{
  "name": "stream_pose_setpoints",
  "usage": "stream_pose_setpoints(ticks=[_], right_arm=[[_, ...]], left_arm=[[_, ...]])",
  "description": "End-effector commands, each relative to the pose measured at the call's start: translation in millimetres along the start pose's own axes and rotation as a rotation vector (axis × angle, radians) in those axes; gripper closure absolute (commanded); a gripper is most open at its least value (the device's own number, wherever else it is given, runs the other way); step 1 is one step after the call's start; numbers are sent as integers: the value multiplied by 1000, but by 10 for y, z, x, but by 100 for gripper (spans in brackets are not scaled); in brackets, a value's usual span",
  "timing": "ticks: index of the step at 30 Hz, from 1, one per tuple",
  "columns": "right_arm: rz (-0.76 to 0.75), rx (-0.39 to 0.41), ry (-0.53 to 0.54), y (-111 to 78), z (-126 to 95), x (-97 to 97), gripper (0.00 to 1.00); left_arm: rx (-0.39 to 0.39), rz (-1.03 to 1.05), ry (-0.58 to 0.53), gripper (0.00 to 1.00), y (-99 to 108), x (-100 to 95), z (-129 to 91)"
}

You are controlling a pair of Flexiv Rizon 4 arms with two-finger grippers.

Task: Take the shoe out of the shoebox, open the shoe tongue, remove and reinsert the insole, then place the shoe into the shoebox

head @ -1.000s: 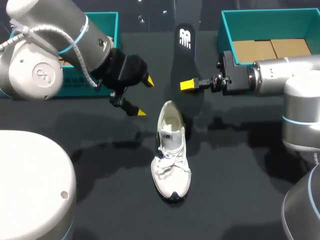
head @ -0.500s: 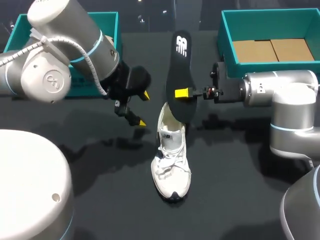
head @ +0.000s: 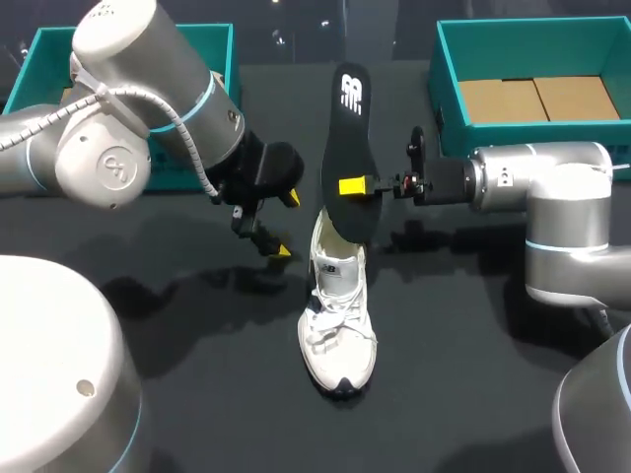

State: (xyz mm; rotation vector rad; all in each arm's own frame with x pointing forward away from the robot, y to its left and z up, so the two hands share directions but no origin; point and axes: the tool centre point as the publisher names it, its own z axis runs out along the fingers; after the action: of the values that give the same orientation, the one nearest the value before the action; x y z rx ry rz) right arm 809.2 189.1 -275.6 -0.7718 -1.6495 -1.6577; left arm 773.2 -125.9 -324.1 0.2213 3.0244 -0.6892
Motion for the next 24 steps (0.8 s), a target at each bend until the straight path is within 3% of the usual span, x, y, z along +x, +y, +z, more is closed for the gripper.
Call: stream_pose_setpoints(ticks=[1,24], right_arm=[[-16,-2,32,6,120,-137,100],[-64,-27,57,-11,216,-222,100]], left_arm=[[13,0,13,0,36,-114,240],[48,26,44,0,22,-151,445]])
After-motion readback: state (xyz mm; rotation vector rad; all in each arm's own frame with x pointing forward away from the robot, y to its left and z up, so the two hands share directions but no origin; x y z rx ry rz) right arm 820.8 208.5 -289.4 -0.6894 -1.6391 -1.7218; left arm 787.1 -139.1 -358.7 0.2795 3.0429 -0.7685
